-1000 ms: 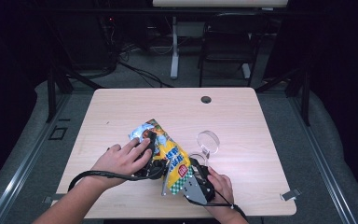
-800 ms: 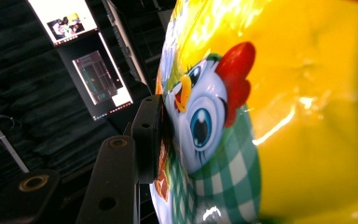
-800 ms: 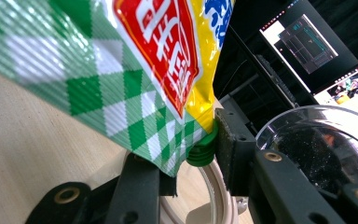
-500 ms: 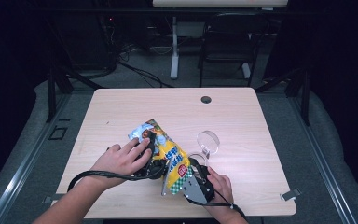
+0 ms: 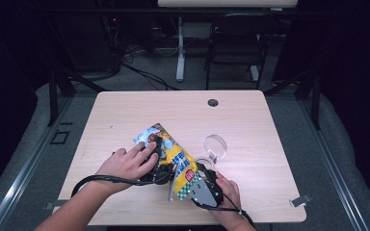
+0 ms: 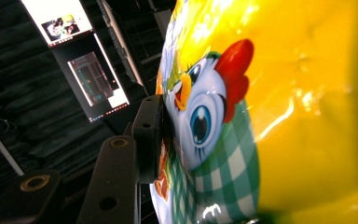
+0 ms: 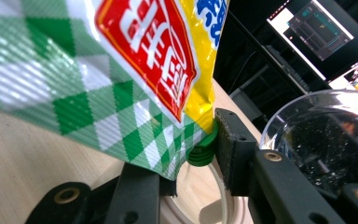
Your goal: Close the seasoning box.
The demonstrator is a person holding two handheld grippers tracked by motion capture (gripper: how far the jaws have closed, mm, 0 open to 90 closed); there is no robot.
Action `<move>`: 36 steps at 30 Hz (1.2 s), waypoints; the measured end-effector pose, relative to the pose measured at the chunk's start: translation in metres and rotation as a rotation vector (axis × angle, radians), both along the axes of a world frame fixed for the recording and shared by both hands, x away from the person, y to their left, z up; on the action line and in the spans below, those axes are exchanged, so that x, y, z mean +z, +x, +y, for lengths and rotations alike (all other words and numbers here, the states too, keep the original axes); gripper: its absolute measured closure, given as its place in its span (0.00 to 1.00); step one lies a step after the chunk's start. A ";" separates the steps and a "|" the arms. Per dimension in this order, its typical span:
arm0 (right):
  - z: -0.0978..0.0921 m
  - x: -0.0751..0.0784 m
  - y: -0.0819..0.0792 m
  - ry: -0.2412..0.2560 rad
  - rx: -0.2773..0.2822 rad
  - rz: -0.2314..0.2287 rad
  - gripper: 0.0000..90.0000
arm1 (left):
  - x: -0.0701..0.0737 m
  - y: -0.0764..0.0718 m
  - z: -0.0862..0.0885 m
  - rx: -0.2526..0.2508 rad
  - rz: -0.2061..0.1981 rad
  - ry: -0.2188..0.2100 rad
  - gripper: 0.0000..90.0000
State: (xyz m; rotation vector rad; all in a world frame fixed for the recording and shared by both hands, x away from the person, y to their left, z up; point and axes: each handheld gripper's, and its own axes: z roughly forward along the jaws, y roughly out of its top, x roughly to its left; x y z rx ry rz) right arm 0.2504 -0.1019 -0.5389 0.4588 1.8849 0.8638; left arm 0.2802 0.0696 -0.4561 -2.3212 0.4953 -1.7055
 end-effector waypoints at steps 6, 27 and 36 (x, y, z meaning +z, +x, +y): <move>-0.001 0.000 0.001 0.022 -0.003 0.019 0.79 | 0.000 0.001 -0.001 0.005 0.009 0.000 0.68; -0.007 0.001 0.004 0.079 0.006 0.059 0.79 | 0.003 0.003 -0.005 0.019 0.038 0.015 0.68; -0.008 0.003 0.005 0.112 0.006 0.077 0.79 | 0.007 0.003 -0.006 0.012 0.032 0.025 0.68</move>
